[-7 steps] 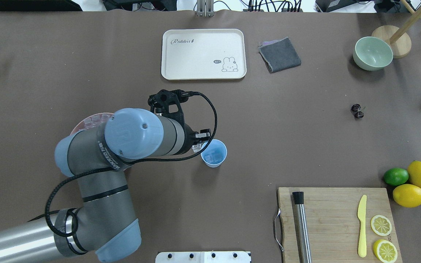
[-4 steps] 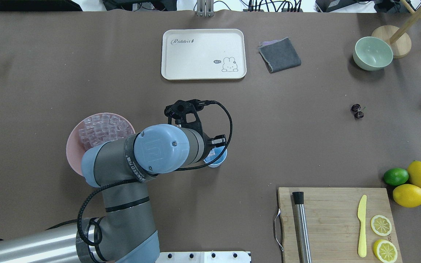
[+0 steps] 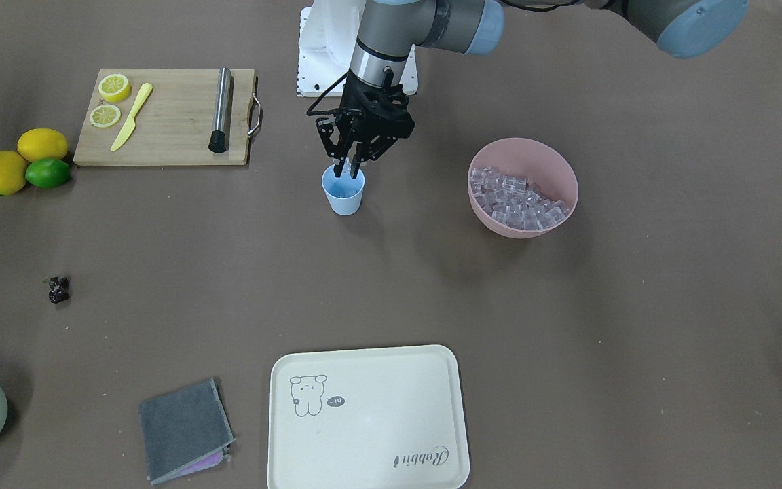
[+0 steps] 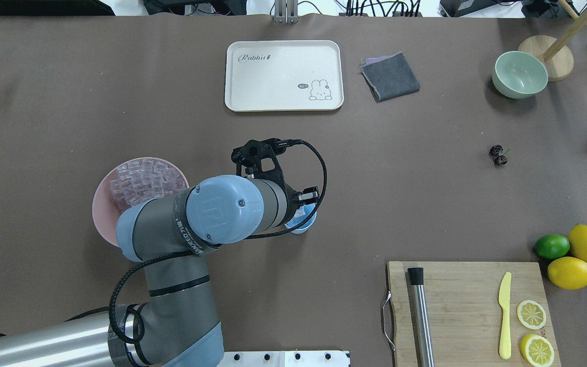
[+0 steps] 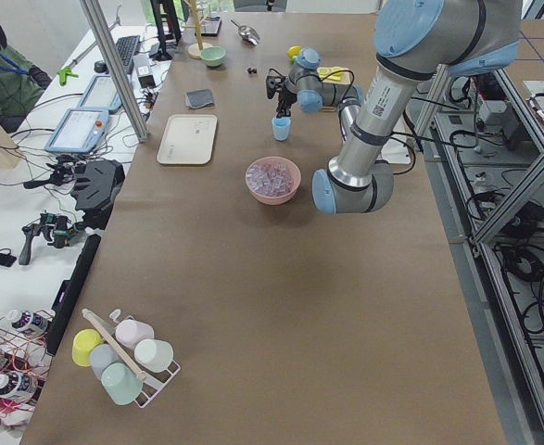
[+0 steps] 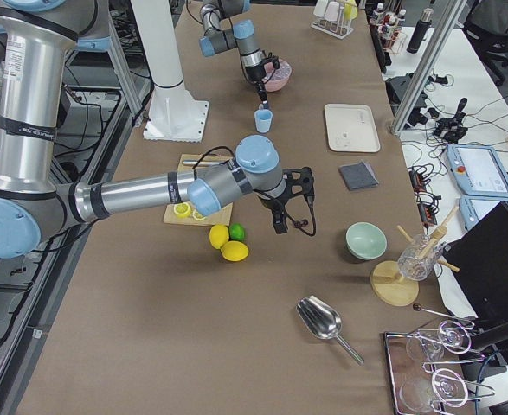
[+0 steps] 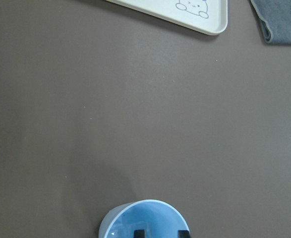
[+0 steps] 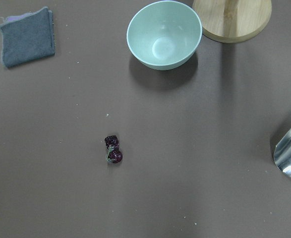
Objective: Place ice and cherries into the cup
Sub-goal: 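Open the left gripper above the cup to drop the cube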
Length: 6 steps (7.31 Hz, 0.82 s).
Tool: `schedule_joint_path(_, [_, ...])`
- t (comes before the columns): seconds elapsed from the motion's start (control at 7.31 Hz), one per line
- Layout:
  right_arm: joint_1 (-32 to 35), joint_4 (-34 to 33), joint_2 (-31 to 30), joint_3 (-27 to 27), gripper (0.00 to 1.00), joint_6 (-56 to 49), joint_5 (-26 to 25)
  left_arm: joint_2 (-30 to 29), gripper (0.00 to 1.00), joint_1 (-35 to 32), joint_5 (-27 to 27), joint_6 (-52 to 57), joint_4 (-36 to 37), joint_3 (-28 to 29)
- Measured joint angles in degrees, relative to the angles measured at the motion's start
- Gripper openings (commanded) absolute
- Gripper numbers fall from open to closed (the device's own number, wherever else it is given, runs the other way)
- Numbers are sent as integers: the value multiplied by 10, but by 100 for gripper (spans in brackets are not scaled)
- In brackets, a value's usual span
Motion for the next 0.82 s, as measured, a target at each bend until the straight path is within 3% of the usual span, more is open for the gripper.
schedule_joint_path(0.14, [0,0,0,0,100,0,0,0,69,0,0,1,-3,0])
schedule_joint_path(0.27, [0,0,0,0,100,0,0,1,88,-1,-1,2,-8,0])
schedule_joint_path(0.41, [0,0,0,0,100,0,0,2,96,-1,-1,3,-12,-1])
schedule_joint_path(0.82, [0,0,0,1,100,1,1,6,97,-1,-1,5,-13,-6])
